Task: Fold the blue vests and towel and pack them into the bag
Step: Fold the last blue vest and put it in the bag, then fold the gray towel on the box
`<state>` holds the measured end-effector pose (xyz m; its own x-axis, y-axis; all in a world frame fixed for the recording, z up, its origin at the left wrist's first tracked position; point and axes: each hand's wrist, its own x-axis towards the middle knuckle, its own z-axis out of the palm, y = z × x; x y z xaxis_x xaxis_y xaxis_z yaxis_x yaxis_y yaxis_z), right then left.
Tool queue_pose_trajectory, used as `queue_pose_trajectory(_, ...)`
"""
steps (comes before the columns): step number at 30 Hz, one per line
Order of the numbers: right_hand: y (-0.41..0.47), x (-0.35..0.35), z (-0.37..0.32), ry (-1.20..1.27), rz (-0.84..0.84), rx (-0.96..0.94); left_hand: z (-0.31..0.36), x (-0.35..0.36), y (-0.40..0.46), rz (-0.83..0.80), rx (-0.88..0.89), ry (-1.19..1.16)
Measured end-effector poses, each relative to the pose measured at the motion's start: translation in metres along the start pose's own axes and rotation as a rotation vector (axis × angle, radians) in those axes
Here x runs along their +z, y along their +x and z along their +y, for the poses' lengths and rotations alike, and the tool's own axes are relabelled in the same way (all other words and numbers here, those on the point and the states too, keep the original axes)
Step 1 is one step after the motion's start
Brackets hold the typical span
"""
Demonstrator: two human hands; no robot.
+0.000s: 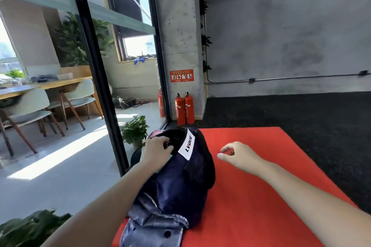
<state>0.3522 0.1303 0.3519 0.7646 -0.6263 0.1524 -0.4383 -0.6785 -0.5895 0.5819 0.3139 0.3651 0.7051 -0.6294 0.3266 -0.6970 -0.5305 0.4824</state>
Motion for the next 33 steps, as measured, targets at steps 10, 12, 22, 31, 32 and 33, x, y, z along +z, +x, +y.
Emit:
queue_pose_trajectory(10,-0.185,-0.043,0.138,0.135,0.076,0.236,0.180,0.112,-0.145,-0.185,0.367,-0.212)
queue_pose_trajectory(12,-0.226,-0.048,0.172,0.147,0.093,0.309,0.215,0.145,-0.178,-0.291,0.421,-0.231)
queue_pose_trajectory(22,-0.390,-0.030,0.349,0.145,0.062,0.719,0.326,0.315,-0.315,-0.843,0.577,-0.078)
queue_pose_trajectory(31,-0.424,0.057,0.478,0.247,-0.131,0.940,0.327,0.443,-0.366,-1.097,0.490,0.127)
queue_pose_trajectory(32,-0.422,0.070,0.490,0.262,-0.131,0.959,0.323,0.454,-0.369,-1.107,0.466,0.146)
queue_pose_trajectory(33,-0.418,0.082,0.501,0.273,-0.131,0.969,0.320,0.466,-0.371,-1.116,0.442,0.166)
